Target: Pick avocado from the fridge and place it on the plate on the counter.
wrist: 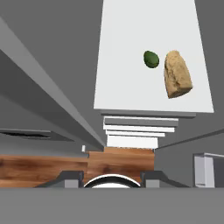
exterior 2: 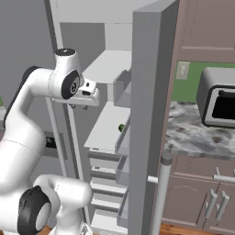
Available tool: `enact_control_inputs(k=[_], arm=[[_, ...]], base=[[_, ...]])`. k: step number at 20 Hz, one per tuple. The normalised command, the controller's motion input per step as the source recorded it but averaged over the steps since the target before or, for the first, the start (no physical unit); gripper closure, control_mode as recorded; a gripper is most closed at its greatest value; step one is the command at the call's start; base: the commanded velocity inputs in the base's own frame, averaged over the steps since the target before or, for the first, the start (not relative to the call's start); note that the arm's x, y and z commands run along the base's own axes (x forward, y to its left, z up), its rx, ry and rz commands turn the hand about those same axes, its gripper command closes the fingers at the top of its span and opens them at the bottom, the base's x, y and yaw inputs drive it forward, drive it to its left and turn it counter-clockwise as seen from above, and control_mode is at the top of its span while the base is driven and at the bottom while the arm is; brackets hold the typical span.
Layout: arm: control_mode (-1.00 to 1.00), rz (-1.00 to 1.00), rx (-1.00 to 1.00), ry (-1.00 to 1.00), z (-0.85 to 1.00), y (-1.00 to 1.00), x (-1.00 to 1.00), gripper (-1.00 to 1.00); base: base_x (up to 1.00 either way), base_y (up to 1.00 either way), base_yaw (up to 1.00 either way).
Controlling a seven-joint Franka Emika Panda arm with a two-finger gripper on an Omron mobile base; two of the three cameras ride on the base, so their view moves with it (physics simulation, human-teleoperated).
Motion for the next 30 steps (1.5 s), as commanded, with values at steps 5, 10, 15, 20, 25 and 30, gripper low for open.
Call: enact_control_inputs(k=[5, 10, 15, 20, 25, 30], arm=[[-1.0, 0.06, 0.0, -0.06, -0.09, -0.02, -0.01, -1.0], [-1.0, 0.07, 0.0, -0.08, -0.27, -0.13, -0.08, -1.0], [-1.0, 0.05, -0.02, -0.04, -0.25, -0.26, -0.14, -1.0], [-1.0, 0.02, -0.04, -0.03, -0.3, -0.28, -0.04, -1.0], [-1.0, 0.0, -0.03, -0.04, -0.4, -0.31, 0.0, -1.0], [-1.0, 0.0, -0.05, -0.08, -0.38, -0.25, 0.08, -1.0]], base=[[0.0, 0.0, 0.0], [0.0, 0.0, 0.0], [0.0, 0.0, 0.0], [0.0, 0.0, 0.0], [0.0, 0.0, 0.0], [0.0, 0.0, 0.0]])
